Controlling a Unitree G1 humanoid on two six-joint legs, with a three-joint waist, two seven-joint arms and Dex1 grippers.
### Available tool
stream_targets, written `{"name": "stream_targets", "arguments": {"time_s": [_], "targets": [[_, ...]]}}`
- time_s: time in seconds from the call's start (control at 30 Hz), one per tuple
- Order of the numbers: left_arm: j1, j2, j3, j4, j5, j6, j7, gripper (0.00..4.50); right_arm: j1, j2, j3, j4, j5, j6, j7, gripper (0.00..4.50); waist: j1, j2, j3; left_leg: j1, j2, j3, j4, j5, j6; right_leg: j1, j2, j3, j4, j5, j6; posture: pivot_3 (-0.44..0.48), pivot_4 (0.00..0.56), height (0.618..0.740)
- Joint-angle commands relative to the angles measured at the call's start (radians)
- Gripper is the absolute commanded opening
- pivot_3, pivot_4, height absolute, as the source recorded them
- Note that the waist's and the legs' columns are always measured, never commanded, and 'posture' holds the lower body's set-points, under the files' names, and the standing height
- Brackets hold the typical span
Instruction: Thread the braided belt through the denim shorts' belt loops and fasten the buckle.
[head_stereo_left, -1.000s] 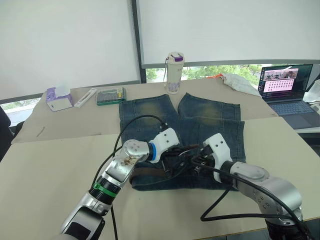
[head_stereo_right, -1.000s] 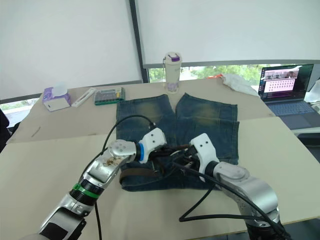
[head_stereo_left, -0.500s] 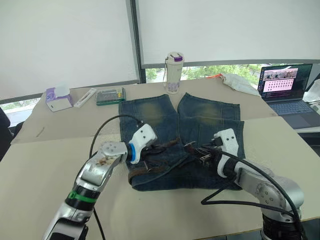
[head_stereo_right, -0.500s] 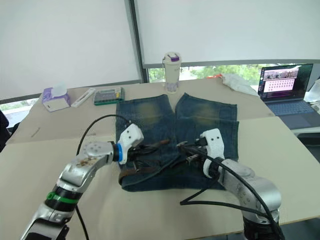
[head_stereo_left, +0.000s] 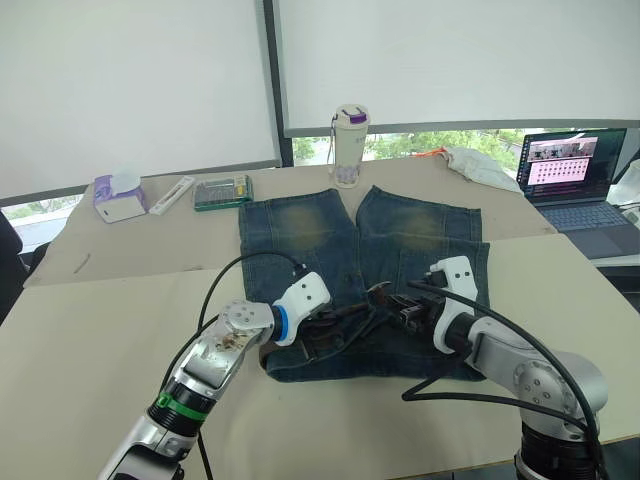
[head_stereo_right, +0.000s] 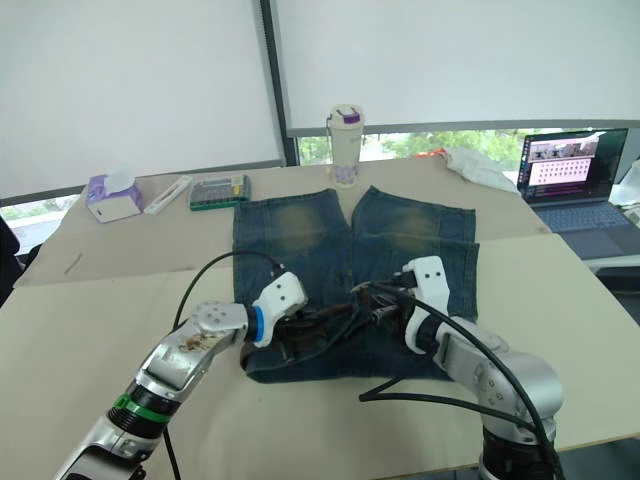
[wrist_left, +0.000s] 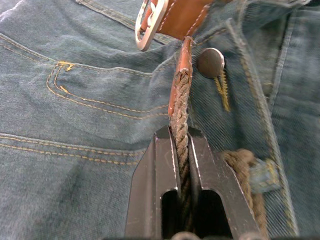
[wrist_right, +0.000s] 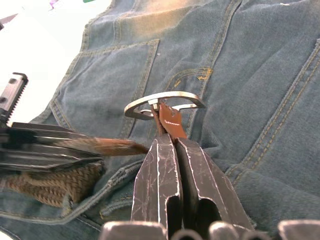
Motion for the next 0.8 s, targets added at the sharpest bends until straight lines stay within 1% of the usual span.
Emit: {"name": "stream_targets", "arguments": {"time_s": [0.03, 0.37, 0.6, 0.8], "targets": [[-0.026, -0.029, 0.018, -0.001, -0.001, -0.024, 0.028, 0.0, -0.019, 0.007, -0.031, -0.043, 0.029, 0.006, -0.015, 0.01, 0.001, 0.0, 0.0, 0.0, 0.0, 0.0, 0.0, 0.0, 0.0, 0.0, 0.0, 0.0, 0.0, 0.0, 0.0, 0.0, 0.15, 0.74], [-0.008, -0.061, 0.086, -0.045, -0.039, 0.004, 0.079, 0.0, -0.014, 0.002, -0.013, -0.043, 0.039, 0.004, -0.029, 0.01, 0.0, 0.0, 0.0, 0.0, 0.0, 0.0, 0.0, 0.0, 0.0, 0.0, 0.0, 0.0, 0.0, 0.0, 0.0, 0.0, 0.15, 0.74], [-0.011, -0.082, 0.079, -0.043, -0.022, 0.016, 0.111, 0.0, -0.018, -0.013, 0.019, -0.045, 0.034, -0.002, -0.019, 0.01, -0.001, 0.0, 0.0, 0.0, 0.0, 0.0, 0.0, 0.0, 0.0, 0.0, 0.0, 0.0, 0.0, 0.0, 0.0, 0.0, 0.15, 0.74], [-0.016, -0.082, 0.065, -0.035, -0.014, 0.008, 0.112, 0.0, -0.014, -0.022, 0.051, -0.056, 0.033, -0.008, -0.014, 0.01, -0.001, 0.0, 0.0, 0.0, 0.0, 0.0, 0.0, 0.0, 0.0, 0.0, 0.0, 0.0, 0.0, 0.0, 0.0, 0.0, 0.15, 0.74]]}}
